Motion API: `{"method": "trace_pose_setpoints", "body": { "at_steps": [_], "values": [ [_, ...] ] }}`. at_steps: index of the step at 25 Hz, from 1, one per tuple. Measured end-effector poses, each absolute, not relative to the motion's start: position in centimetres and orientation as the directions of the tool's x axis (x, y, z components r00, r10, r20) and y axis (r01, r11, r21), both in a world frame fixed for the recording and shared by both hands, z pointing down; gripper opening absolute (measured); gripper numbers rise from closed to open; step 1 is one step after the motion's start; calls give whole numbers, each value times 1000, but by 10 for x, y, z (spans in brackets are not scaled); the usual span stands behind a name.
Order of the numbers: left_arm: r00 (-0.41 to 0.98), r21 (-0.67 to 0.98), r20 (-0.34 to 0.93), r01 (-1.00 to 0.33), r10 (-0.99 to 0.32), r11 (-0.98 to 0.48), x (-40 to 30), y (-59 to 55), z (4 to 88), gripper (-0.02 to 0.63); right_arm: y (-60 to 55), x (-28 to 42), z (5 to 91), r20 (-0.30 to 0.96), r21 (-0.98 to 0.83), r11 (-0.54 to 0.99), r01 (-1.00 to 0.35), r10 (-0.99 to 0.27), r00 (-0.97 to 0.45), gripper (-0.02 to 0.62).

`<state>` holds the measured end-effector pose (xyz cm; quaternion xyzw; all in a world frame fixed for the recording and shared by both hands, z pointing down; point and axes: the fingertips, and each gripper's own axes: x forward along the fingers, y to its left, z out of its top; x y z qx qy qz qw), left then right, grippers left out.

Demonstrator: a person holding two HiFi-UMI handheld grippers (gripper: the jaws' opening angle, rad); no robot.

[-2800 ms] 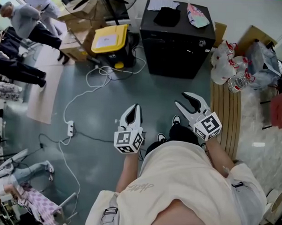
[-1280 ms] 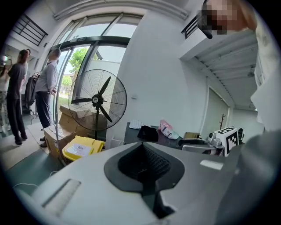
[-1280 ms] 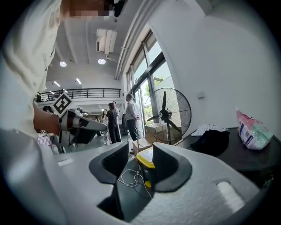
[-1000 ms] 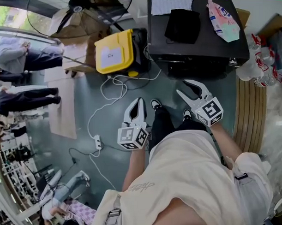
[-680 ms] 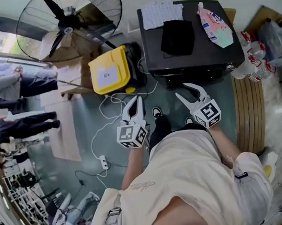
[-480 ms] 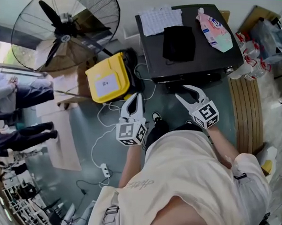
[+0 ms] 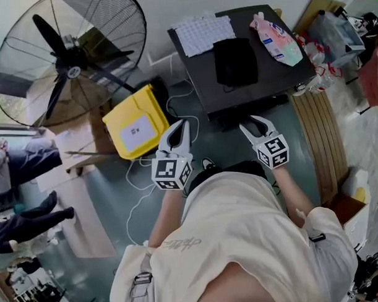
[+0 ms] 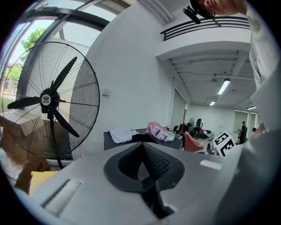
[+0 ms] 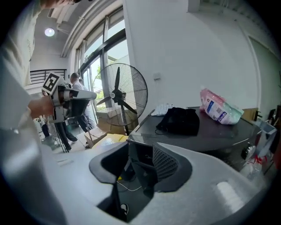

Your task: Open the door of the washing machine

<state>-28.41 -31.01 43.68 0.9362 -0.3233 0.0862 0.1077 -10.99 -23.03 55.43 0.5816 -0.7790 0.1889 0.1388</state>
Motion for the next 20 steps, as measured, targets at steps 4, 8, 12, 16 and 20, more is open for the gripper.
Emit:
{"method": "trace_pose_setpoints", "body": {
  "at_steps": [4,8,12,16,20],
  "values": [
    [800,145,229,-591,-554,-794,-292,-328,438,17,-230,-113,584,501,-188,160,-969,-833,-235,175],
    [804,162,227,-587,-549,-793,-297,-333,439,17,-223,-109,618,577,-274,50,-960,-791,-206,175],
    [794,188,243,-602,-558,-776,-309,-332,439,17,-217,-116,653,653,-293,-5,-956,-731,-196,175],
    [762,182,281,-639,-583,-747,-323,-333,443,17,-219,-120,693,711,-321,-69,-945,-676,-192,175],
    [723,167,318,-679,-613,-715,-338,-336,443,17,-218,-114,739,773,-384,-218,-897,-608,-184,196]
  ]
}}
